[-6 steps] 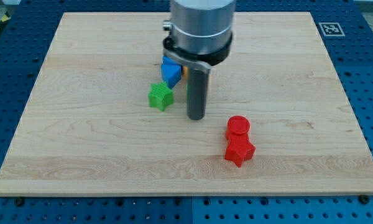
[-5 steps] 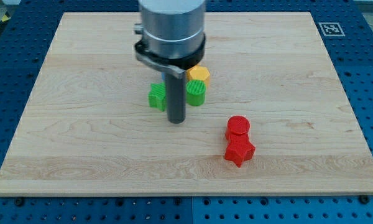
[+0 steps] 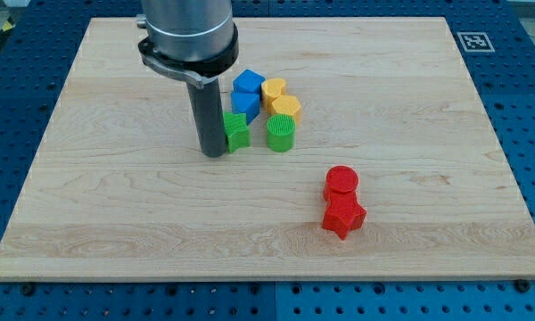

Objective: Push the green circle into the blue triagle

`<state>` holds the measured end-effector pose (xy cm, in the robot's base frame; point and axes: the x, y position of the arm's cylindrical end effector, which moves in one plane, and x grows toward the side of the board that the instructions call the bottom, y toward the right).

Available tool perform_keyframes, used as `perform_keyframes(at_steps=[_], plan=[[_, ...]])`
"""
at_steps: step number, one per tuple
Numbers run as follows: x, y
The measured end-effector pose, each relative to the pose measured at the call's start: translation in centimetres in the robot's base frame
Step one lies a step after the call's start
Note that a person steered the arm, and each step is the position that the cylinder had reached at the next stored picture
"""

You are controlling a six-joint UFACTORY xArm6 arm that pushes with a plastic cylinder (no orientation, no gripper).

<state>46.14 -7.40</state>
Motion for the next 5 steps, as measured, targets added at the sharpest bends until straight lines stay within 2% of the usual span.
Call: perform_keyframes(at_steps=[5], plan=[[-5.6, -0.1]])
